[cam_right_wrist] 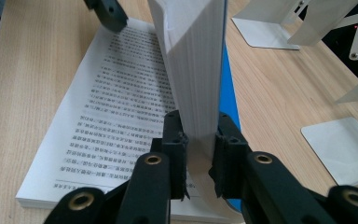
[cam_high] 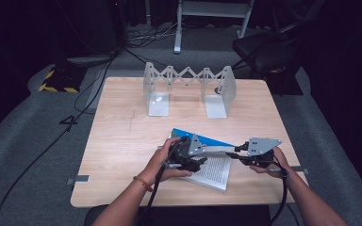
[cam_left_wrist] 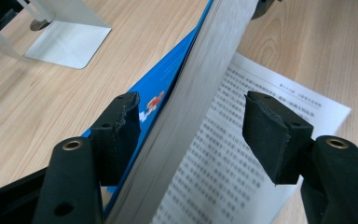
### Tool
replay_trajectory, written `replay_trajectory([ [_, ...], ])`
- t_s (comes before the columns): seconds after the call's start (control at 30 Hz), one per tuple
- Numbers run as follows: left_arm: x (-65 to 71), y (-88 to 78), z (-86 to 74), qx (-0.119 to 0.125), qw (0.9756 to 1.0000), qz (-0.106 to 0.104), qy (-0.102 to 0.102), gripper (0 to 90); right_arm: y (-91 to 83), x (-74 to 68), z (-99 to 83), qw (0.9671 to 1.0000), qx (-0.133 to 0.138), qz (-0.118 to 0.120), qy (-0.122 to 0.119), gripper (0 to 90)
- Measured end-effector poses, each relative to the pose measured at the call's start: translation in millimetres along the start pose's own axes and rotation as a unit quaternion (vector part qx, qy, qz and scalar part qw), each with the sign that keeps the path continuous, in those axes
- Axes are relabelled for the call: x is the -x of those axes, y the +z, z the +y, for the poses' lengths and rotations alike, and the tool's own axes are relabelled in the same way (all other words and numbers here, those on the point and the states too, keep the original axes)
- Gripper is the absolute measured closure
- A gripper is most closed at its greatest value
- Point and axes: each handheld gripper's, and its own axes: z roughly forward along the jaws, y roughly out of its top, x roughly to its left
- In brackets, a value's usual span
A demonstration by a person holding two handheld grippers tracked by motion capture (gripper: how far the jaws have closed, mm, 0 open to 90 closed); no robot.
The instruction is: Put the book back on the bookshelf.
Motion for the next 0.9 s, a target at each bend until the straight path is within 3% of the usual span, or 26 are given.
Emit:
replay_trajectory([
  [0.1, 1.8, 6.9, 3.0, -0.013, 0.9998, 0.015, 0.003, 38.9, 1.0, -1.5, 2.1, 1.0000, -0.003, -0.001, 0.000, 77.8],
  [0.17, 3.5, 10.1, 3.1, -0.021, 0.9986, 0.050, 0.000, 43.6, 2.8, -1.4, 5.2, 0.9999, -0.011, 0.000, 0.004, 77.7],
  [0.27, 5.9, 11.3, 0.5, -0.019, 0.9977, 0.065, -0.001, 48.0, 3.9, -1.1, 6.6, 0.9999, -0.014, 0.000, 0.008, 77.6],
  [0.5, 9.8, 12.5, -8.4, 0.001, 0.9975, 0.070, 0.001, 51.3, 6.3, -1.0, 9.0, 0.9996, -0.024, 0.000, 0.014, 77.2],
  [0.53, 8.5, 11.6, -9.9, 0.008, 0.9981, 0.062, -0.002, 51.5, 6.4, -0.9, 9.3, 0.9996, -0.024, 0.000, 0.015, 77.2],
  [0.63, 4.9, 8.9, -14.7, 0.025, 0.9991, 0.032, 0.010, 66.1, 6.8, -0.5, 10.5, 0.9996, -0.026, 0.000, 0.014, 75.6],
  [0.67, 8.2, 9.1, -16.8, 0.036, 0.9982, 0.046, 0.015, 67.8, 6.7, -0.4, 10.5, 0.9996, -0.023, 0.000, 0.016, 74.7],
  [0.73, 13.1, 9.5, -19.5, 0.047, 0.9964, 0.064, 0.030, 70.9, 5.9, 1.0, 10.4, 0.9996, -0.016, -0.010, 0.021, 70.1],
  [0.83, 6.8, 7.2, -25.8, 0.066, 0.9967, 0.044, 0.015, 73.7, 1.0, 5.7, 7.0, 0.9987, 0.013, -0.007, 0.049, 63.2],
  [0.9, 3.2, 3.7, -28.3, 0.079, 0.9960, 0.042, 0.008, 74.5, -4.1, 10.7, 2.1, 0.9975, 0.021, -0.033, 0.060, 53.5],
])
